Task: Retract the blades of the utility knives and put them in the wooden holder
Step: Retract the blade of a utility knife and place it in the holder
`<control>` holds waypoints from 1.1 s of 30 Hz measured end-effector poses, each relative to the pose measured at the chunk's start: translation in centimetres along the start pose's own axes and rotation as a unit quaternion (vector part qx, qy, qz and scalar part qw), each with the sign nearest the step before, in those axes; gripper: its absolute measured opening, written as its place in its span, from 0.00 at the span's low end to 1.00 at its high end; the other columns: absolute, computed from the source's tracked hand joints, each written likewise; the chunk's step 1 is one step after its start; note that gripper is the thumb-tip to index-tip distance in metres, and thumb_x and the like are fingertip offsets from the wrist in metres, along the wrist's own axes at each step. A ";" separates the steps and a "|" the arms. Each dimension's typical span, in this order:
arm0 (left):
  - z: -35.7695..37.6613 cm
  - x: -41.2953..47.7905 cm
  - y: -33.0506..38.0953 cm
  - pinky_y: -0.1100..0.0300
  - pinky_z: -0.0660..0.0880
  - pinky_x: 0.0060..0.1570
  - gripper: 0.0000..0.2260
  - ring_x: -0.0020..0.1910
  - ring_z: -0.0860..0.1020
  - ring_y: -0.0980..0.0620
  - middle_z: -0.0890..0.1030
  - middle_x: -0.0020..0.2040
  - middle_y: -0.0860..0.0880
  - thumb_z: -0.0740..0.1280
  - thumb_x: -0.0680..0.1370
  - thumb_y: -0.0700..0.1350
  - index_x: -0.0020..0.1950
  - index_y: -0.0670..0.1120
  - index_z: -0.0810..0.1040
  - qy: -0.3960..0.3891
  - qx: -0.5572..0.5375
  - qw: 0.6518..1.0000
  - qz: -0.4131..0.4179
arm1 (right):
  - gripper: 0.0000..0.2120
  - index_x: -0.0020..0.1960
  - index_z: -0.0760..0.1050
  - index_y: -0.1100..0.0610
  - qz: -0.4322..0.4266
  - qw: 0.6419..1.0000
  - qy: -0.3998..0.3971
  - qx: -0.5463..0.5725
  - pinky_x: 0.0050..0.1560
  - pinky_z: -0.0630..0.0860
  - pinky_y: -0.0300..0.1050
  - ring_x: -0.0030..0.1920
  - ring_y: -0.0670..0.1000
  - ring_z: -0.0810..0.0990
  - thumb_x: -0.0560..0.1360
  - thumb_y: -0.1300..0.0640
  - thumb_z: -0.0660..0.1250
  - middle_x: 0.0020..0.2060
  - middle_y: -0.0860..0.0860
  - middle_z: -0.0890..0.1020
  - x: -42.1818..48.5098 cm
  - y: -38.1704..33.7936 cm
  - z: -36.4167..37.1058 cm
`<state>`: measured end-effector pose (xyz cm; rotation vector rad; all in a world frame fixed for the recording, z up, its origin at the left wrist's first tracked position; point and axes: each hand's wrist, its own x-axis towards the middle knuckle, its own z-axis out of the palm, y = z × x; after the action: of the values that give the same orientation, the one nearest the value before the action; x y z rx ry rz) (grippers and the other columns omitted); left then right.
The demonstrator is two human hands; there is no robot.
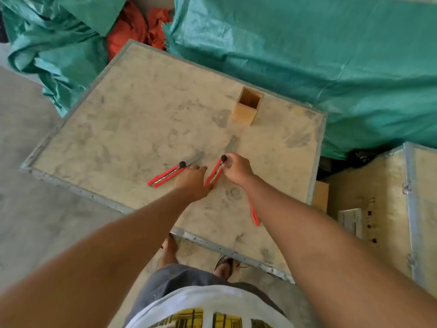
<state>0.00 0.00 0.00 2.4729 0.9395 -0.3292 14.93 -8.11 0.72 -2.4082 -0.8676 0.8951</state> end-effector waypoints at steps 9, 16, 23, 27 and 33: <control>2.8 0.5 0.2 0.48 0.79 0.48 0.25 0.60 0.75 0.43 0.75 0.63 0.45 0.69 0.74 0.57 0.68 0.47 0.71 -0.024 0.001 1.000 -0.001 | 0.20 0.72 0.73 0.52 0.053 0.996 0.042 0.066 0.64 0.77 0.51 0.62 0.59 0.80 0.80 0.57 0.66 0.58 0.57 0.84 0.4 -0.1 1.8; 2.9 1.3 0.2 0.54 0.77 0.37 0.17 0.53 0.78 0.45 0.76 0.60 0.47 0.65 0.77 0.46 0.66 0.51 0.74 -0.013 -0.008 1.000 0.025 | 0.22 0.74 0.72 0.51 0.038 0.998 0.027 0.033 0.63 0.79 0.51 0.59 0.58 0.83 0.80 0.54 0.67 0.58 0.57 0.84 1.9 0.5 1.8; 3.6 0.9 0.6 0.55 0.76 0.38 0.15 0.52 0.77 0.46 0.75 0.56 0.48 0.67 0.75 0.51 0.61 0.54 0.78 -0.006 -0.055 0.998 0.027 | 0.06 0.53 0.79 0.56 0.046 0.995 0.048 0.075 0.49 0.84 0.60 0.49 0.58 0.85 0.77 0.56 0.72 0.43 0.50 0.82 3.0 1.5 2.4; 3.8 0.6 0.9 0.55 0.77 0.41 0.16 0.51 0.77 0.45 0.77 0.57 0.47 0.65 0.78 0.49 0.66 0.54 0.76 0.001 -0.093 0.995 0.024 | 0.04 0.50 0.76 0.51 0.065 0.990 0.051 0.113 0.51 0.84 0.58 0.49 0.56 0.85 0.77 0.56 0.71 0.43 0.47 0.81 2.8 1.7 2.1; 2.1 -0.7 1.2 0.59 0.74 0.40 0.21 0.46 0.79 0.48 0.77 0.54 0.51 0.67 0.78 0.44 0.70 0.58 0.73 -0.016 -0.236 0.971 -0.023 | 0.04 0.52 0.74 0.49 0.069 0.978 0.035 0.192 0.32 0.80 0.45 0.44 0.55 0.89 0.79 0.54 0.69 0.50 0.52 0.85 0.5 1.2 -0.8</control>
<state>0.21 -2.28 -1.15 2.0074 0.9370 -0.1379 16.27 -8.76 0.34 -2.1630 -0.4527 0.9262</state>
